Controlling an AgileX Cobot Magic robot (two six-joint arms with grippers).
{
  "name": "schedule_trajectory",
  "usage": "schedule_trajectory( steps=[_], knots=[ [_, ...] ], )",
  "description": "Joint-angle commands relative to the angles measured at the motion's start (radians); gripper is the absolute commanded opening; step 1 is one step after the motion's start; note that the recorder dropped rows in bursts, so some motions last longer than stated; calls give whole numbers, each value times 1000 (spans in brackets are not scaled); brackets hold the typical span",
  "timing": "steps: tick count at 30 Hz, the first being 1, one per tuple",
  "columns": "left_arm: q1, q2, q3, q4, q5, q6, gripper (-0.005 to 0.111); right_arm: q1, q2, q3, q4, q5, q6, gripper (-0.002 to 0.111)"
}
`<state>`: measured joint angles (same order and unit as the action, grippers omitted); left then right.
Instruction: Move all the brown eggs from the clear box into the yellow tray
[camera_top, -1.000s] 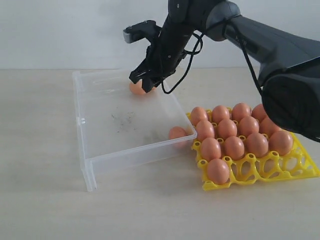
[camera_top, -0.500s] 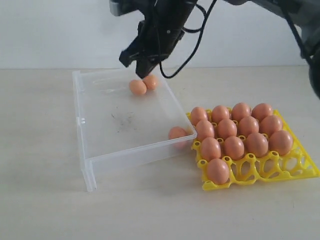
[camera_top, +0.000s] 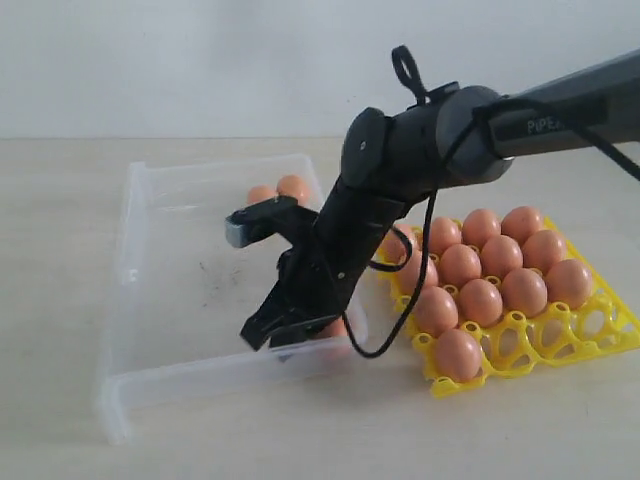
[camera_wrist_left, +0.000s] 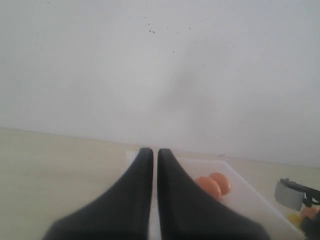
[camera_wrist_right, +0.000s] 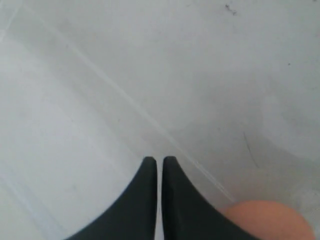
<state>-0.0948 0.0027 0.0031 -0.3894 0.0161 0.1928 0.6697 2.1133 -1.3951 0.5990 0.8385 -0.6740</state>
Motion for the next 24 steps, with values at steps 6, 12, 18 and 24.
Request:
schedule_trajectory(
  steps=[6,12,18,24],
  knots=[
    [-8,-3,-3,-11,-16,-7,4,187,-156,148,-43,-194,69,0],
    [-8,-3,-3,-11,-16,-7,4,219,-271,268,-327,-692,302,0],
    [-8,-3,-3,-11,-16,-7,4,146,-255,228,-299,-821,378,8],
    [-8,-3,-3,-11,-16,-7,4,77,-159,46,-286,-609,476,53]
  ],
)
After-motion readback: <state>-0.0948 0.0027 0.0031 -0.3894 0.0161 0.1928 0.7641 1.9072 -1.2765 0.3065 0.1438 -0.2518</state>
